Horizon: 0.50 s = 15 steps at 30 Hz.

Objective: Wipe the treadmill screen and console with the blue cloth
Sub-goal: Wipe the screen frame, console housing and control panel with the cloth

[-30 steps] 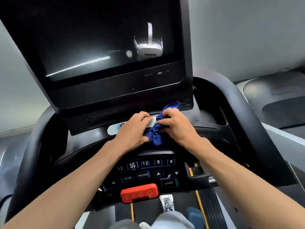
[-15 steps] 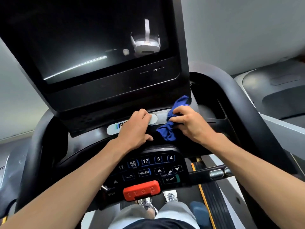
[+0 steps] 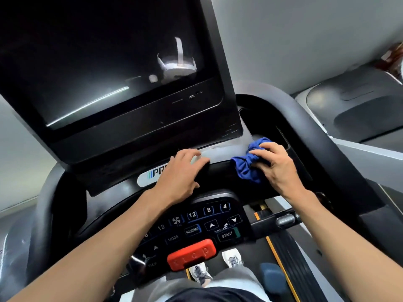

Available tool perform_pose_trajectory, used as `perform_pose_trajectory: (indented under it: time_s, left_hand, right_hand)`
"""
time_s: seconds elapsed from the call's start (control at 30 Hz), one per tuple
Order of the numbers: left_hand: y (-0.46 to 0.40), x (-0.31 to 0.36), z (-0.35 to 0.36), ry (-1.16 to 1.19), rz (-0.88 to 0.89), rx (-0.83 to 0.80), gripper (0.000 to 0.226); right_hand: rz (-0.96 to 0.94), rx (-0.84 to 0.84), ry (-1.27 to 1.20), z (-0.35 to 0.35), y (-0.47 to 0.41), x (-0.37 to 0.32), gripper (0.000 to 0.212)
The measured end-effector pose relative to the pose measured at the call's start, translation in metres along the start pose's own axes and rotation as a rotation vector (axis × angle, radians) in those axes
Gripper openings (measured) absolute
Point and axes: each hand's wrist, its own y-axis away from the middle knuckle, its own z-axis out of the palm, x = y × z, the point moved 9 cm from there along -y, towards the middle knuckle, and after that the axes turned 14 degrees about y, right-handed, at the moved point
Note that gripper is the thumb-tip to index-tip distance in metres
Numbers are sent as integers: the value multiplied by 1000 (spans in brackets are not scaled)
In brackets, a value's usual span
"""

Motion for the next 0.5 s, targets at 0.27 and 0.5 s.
perform_pose_trajectory:
  time_s: [0.27, 0.5]
  left_hand:
    - [-17, 22, 10, -109, -18, -19, 72]
    - [-29, 44, 10, -95, 56, 4, 67]
  right_hand:
    - [-84, -38, -52, 24, 9, -45, 51]
    - [429, 155, 210, -11, 37, 21, 31]
